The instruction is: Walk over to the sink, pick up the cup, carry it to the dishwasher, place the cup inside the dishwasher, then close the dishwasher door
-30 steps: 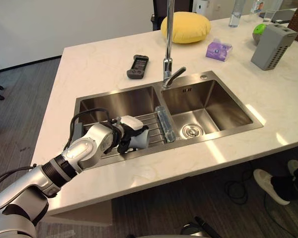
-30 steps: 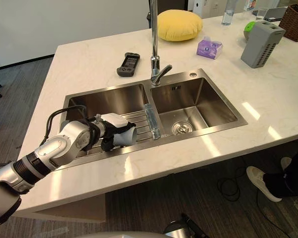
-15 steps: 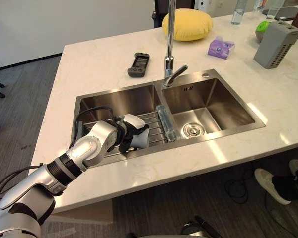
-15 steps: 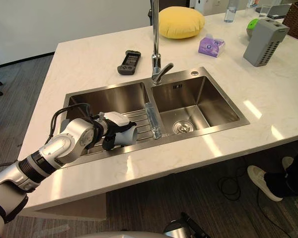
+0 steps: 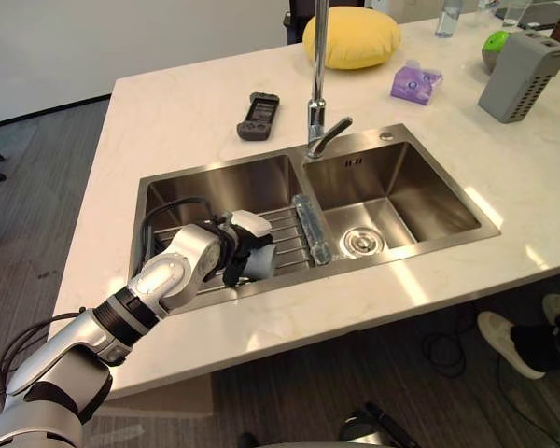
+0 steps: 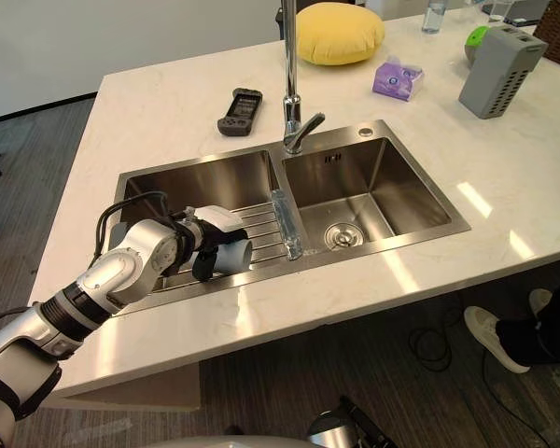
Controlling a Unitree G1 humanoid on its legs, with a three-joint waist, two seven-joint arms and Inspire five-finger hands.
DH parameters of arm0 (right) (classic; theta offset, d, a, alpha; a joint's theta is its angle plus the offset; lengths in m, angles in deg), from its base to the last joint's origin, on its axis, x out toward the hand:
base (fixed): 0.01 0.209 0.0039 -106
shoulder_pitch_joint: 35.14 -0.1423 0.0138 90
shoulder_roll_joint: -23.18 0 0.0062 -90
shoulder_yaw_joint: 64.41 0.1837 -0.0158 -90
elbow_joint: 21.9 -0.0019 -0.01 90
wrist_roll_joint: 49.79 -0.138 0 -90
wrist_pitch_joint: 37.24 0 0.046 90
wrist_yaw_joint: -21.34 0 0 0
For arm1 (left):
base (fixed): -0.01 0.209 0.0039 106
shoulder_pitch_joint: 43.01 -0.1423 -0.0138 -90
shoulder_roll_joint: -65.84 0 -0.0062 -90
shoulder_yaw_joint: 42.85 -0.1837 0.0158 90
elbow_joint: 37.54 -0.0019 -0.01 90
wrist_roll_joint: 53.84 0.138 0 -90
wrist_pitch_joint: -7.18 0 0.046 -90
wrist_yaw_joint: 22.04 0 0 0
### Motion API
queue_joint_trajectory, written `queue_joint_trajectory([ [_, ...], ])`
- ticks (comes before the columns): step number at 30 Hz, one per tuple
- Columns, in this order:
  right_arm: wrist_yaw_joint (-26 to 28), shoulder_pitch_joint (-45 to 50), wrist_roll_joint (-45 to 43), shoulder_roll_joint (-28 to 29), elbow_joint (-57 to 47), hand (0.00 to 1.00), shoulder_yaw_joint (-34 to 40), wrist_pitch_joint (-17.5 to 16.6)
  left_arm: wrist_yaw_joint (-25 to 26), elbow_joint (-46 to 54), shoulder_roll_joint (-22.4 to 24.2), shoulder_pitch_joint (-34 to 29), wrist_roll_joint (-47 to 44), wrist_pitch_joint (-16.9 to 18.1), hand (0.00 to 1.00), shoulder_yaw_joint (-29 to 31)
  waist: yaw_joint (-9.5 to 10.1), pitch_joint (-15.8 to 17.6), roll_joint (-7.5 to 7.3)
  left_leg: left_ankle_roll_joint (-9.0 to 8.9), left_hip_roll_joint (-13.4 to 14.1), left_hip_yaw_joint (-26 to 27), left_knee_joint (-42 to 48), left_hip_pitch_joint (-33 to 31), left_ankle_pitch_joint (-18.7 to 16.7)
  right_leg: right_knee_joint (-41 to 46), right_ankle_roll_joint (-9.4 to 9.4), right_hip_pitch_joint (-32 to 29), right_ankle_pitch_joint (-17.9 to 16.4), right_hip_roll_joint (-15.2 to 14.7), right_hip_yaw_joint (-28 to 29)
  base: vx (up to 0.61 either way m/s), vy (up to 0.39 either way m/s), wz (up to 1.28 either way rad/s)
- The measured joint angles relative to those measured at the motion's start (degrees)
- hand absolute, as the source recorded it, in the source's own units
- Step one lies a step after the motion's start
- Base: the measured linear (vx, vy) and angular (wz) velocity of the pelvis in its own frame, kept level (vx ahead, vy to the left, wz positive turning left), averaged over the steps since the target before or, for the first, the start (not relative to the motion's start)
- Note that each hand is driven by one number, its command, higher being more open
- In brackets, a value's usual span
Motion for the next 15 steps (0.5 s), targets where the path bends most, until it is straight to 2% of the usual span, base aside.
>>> queue_joint_trajectory([
  [3,-0.8,0.0,0.0,0.1,-0.9,1.0,-0.2,-0.1,0.0,0.1,-1.2,0.4,-0.1,0.8,0.0,-0.1,-0.7,0.3,0.17,-0.08,0.0,0.1,0.2,0.0,-0.2,-0.2,0.12,0.0,0.1,0.0,0.1,0.0,0.0,-0.02],
  [10,-1.0,0.1,0.0,0.1,-1.2,1.0,-0.4,-0.3,1.5,0.6,-2.0,1.6,-3.8,1.1,0.0,-2.3,-0.71,0.3,0.16,-0.11,0.0,0.1,0.2,0.0,-0.4,-0.3,0.1,0.1,0.1,0.1,0.1,0.0,0.0,0.0],
  [14,-0.8,0.5,0.1,-0.1,-1.5,1.0,-1.0,-0.9,8.8,0.1,-5.0,2.3,-9.7,1.8,0.0,-5.8,-0.7,0.2,0.24,-0.11,0.0,0.1,0.2,0.0,-0.5,-0.4,0.09,0.2,0.1,0.0,-0.1,0.0,0.0,0.0],
  [15,-0.8,0.6,0.2,-0.2,-1.6,1.0,-1.3,-1.0,12.1,-0.7,-6.1,2.5,-12.8,2.1,0.0,-7.1,-0.68,0.2,0.25,-0.11,0.0,0.0,0.2,0.0,-0.5,-0.4,0.07,0.2,0.1,0.0,-0.1,0.0,0.0,0.0],
])
